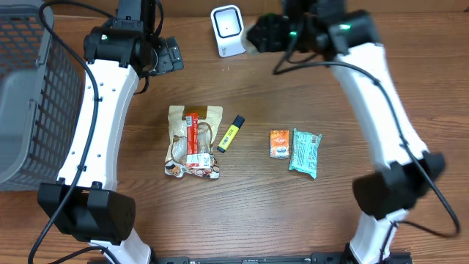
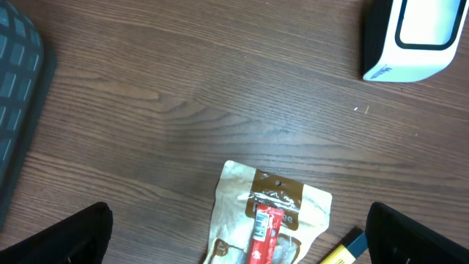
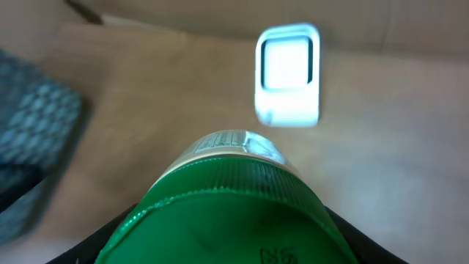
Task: Scan the item barcode
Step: 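Hold the jar in front of the white scanner with the right gripper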
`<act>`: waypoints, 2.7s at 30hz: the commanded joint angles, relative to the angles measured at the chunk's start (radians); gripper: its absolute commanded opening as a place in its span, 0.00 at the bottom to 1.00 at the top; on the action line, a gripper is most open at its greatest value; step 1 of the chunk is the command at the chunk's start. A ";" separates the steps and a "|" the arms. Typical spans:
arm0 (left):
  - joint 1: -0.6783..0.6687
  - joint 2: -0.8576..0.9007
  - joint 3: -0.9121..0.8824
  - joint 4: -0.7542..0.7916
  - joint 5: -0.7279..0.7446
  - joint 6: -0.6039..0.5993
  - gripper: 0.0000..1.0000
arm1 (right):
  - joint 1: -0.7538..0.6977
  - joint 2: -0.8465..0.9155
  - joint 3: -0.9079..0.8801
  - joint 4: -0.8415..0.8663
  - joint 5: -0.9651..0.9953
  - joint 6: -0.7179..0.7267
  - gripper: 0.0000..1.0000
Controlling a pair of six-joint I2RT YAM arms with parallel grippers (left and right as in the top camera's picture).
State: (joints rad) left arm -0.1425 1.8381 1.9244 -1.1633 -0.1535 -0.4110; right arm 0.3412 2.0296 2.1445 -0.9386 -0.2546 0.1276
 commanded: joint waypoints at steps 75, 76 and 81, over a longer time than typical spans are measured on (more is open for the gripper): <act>-0.002 -0.026 0.021 0.000 -0.006 0.015 1.00 | 0.075 0.547 0.015 1.131 0.336 -0.419 0.04; -0.002 -0.026 0.021 0.000 -0.006 0.015 1.00 | 0.075 0.541 0.015 1.131 0.336 -0.416 0.04; -0.002 -0.026 0.021 0.000 -0.006 0.015 1.00 | 0.077 0.450 0.015 1.111 0.336 -0.391 0.04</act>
State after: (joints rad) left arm -0.1421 1.8381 1.9244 -1.1633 -0.1535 -0.4110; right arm 0.4160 2.5816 2.1429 0.1684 0.0708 -0.2867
